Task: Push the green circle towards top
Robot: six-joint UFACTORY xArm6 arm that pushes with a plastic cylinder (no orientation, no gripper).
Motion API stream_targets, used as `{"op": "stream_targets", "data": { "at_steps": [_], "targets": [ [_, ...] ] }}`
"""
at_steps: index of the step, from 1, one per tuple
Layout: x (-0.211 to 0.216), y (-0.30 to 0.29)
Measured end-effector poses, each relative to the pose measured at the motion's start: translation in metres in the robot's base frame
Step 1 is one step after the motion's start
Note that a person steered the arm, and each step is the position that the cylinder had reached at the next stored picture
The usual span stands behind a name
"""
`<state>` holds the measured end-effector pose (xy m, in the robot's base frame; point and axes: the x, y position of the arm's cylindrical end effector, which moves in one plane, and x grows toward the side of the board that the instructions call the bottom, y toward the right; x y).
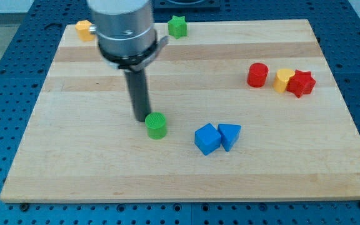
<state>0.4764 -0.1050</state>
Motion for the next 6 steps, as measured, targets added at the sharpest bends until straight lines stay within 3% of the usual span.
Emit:
{"op": "stream_targets", "data": {
  "at_steps": [1,2,3,5,6],
  "targets": [
    [0.018,-0.037],
    [0.049,-0.036],
    [0.061,0.013],
    [-0.002,0.107],
    [0.014,0.097]
  ]
}}
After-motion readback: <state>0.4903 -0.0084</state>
